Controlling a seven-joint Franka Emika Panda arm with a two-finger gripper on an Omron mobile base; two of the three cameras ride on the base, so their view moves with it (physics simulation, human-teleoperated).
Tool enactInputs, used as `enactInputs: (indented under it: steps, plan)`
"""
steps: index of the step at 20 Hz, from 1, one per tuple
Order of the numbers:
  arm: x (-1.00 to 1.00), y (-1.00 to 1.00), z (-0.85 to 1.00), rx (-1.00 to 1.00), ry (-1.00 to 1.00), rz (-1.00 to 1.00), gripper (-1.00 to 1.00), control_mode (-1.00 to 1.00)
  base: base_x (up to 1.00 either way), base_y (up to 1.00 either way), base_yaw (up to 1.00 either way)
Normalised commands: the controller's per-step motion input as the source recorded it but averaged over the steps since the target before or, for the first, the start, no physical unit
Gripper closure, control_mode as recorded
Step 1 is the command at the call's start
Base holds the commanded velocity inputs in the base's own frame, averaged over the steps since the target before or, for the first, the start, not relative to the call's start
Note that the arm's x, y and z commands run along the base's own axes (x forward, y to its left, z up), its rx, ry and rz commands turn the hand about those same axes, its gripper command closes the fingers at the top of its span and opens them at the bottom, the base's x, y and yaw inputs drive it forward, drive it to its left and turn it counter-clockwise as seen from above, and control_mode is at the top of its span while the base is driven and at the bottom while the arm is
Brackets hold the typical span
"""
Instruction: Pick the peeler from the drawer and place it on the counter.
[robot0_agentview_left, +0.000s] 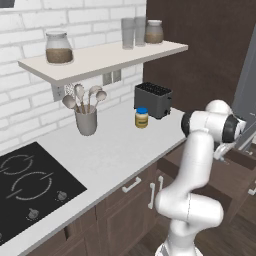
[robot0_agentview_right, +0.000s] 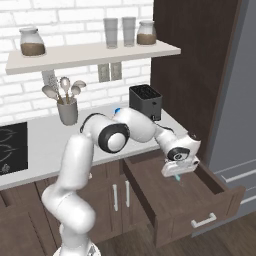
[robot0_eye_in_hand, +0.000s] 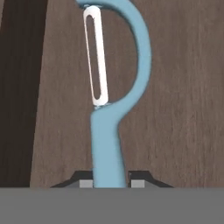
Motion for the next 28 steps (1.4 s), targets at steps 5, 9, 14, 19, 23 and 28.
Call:
enactInputs:
  steps: [5,9,14,19,23,28]
  plan:
    - [0.0,1.0,1.0,0.02,-0.37,0.0,1.0,-1.0,0.0,0.0,0.0]
    - [0.0,1.0,0.89,-0.07,-0.29,0.0,1.0,-1.0,0.0,0.0,0.0]
    - [0.07,1.0,0.89,-0.1,-0.25,0.0,1.0,-1.0,0.0,0.0,0.0]
    - [0.01,1.0,0.98,-0.16,-0.07,0.0,1.0,-1.0,0.0,0.0,0.0]
    - [0.01,1.0,0.44,-0.26,0.28,0.05,1.0,-1.0,0.0,0.0,0.0]
    - [0.0,0.86,-0.06,-0.31,0.31,0.1,1.0,-1.0,0.0,0.0,0.0]
